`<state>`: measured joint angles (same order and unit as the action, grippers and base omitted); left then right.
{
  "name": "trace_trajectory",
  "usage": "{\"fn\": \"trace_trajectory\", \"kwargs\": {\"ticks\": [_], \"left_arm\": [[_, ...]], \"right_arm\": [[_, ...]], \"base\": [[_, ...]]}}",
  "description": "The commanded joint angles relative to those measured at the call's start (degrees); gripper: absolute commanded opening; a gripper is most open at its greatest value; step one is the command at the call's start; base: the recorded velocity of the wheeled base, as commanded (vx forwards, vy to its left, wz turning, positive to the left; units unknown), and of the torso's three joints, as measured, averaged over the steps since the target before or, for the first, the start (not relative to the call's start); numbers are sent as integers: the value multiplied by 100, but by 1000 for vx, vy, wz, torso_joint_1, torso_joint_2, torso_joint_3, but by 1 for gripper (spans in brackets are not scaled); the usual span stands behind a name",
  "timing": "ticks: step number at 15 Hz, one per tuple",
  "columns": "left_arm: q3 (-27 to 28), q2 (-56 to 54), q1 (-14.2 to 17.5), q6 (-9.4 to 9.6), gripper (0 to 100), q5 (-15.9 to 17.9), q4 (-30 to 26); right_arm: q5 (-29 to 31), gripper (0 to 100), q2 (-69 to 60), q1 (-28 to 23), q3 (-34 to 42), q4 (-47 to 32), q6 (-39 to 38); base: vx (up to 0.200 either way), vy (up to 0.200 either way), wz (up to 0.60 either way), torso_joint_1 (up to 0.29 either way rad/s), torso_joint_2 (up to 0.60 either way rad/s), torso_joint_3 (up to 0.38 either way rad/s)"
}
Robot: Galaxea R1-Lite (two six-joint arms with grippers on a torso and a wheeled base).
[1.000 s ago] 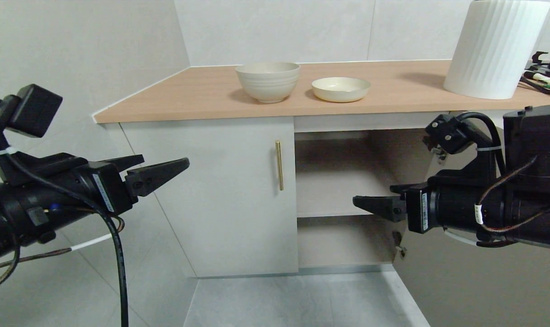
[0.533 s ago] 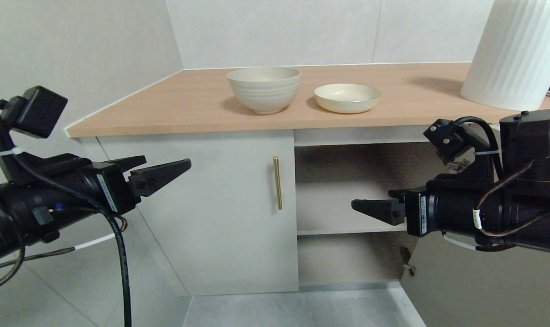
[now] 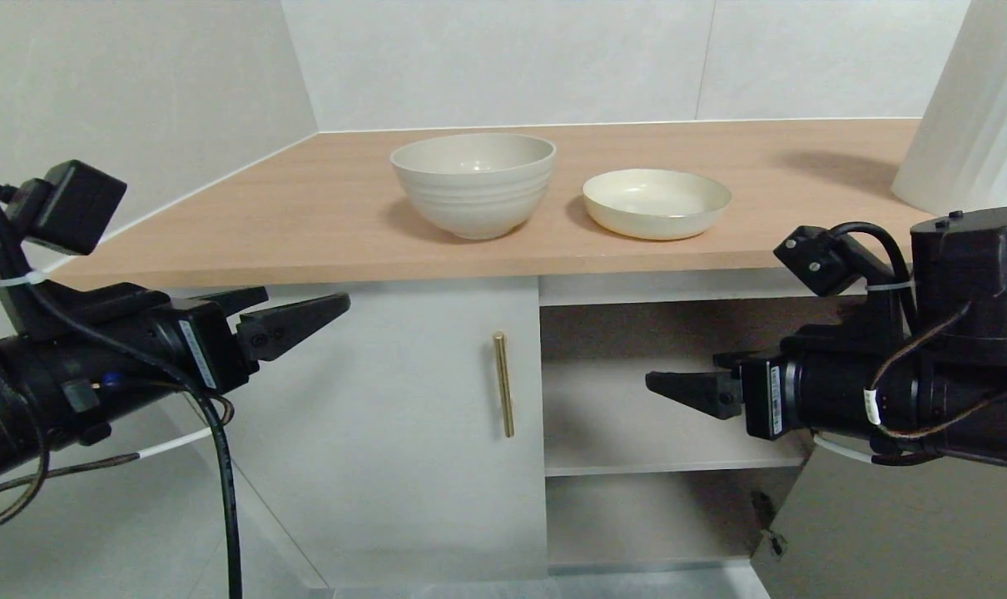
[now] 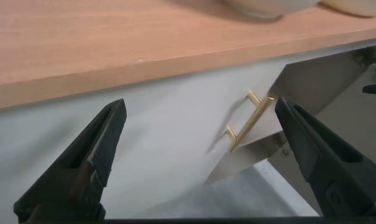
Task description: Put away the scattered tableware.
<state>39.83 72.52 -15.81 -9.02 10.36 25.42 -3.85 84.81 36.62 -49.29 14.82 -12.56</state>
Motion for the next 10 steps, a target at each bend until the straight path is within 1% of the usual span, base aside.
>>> {"fn": "trace_trajectory", "kwargs": {"ticks": [1, 6, 8, 10], "left_arm": [[-10, -28, -1, -3, 100, 1, 7], [-1, -89, -1, -3, 100, 27, -10], [-1, -89, -10, -3, 100, 142, -10], [-1, -63, -10, -3, 100, 273, -10]], "right_arm": [[-1, 100, -8, 3, -2, 3, -1], [-1, 100, -17, 3, -2, 3, 8], [-1, 100, -17, 3, -2, 3, 8], [-1, 100, -17, 3, -2, 3, 8]], "base": [[0, 0, 0, 0, 0, 0], [0, 0, 0, 0, 0, 0], [0, 0, 0, 56, -254, -195], [0, 0, 0, 68, -217, -276]]}}
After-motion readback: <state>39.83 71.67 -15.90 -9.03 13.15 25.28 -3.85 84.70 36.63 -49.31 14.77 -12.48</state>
